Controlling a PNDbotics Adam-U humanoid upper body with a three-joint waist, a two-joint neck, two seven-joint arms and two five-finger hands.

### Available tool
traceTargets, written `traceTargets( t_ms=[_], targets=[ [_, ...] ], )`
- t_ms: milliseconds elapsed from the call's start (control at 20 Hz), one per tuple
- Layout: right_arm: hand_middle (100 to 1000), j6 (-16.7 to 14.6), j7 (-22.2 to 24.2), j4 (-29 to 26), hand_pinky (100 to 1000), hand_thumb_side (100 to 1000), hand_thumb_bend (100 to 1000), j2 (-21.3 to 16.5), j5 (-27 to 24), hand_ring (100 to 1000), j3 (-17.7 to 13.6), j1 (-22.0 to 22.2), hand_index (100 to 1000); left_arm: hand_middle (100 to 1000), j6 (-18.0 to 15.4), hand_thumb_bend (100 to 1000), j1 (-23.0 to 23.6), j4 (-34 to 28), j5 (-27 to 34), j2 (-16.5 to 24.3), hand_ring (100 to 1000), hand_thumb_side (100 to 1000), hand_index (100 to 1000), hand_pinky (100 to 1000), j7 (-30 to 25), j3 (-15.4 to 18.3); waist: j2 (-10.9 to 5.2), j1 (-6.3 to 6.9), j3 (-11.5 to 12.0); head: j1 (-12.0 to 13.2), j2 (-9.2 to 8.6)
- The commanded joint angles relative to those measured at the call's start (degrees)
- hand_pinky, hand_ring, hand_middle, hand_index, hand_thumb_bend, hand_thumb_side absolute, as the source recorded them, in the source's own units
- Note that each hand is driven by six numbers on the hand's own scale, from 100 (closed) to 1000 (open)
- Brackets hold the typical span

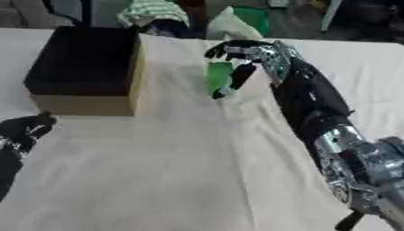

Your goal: Pick up objects on the table and place them in the box.

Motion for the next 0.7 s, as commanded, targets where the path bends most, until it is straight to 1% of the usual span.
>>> traceTargets(
  t_ms=[50,200,250,300,350,400,500,700],
  targets=[
    [792,0.45,-2.88,0.95,874,328,613,-1.44,3.30,901,-0.93,-0.77,894,717,-0.07,100,-0.58,-0.77,0.02,0.84,1000,833,749,1000,-0.07,0.05,-0.81,0.32,-0.14,0.00,-0.72],
    [603,0.18,-5.40,1.34,843,301,589,-1.19,6.29,838,-1.89,-0.59,759,717,-0.10,100,-0.58,-0.79,0.02,0.82,1000,832,749,1000,-0.07,0.06,-0.82,0.45,-0.15,0.01,-0.75],
    [568,-0.03,-6.30,1.16,837,294,584,-1.05,7.26,827,-2.42,-0.55,730,717,-0.11,100,-0.59,-0.80,0.03,0.80,1000,832,749,1000,-0.06,0.07,-0.84,0.49,-0.14,-0.01,-0.74],
    [495,-0.29,-7.21,0.88,823,273,561,-0.91,8.21,798,-2.99,-0.51,662,717,-0.13,100,-0.59,-0.81,0.05,0.80,1000,831,748,1000,-0.06,0.06,-0.87,0.53,-0.12,0.00,-0.74],
    [495,-0.53,-8.08,0.57,823,273,561,-0.78,9.12,798,-3.50,-0.47,662,717,-0.13,100,-0.58,-0.81,0.08,0.79,1000,831,748,1000,-0.06,0.06,-0.91,0.56,-0.11,0.02,-0.73],
    [456,-0.83,-8.91,0.26,815,258,546,-0.63,10.04,782,-3.97,-0.48,619,716,-0.13,100,-0.56,-0.80,0.09,0.79,1000,832,748,1000,-0.06,0.07,-0.96,0.59,-0.11,0.02,-0.70],
    [418,-1.69,-10.31,-0.60,809,230,525,-0.27,11.73,767,-4.90,-0.61,584,716,-0.13,100,-0.52,-0.79,0.13,0.80,1000,831,748,1000,-0.07,0.05,-1.07,0.61,-0.13,0.02,-0.62],
    [399,-3.92,-10.77,-3.10,806,191,504,0.58,12.51,758,-6.07,-1.44,570,716,-0.12,100,-0.43,-0.75,0.26,0.84,1000,829,748,1000,-0.09,0.02,-1.44,0.59,-0.21,0.12,-0.54]
  ],
)
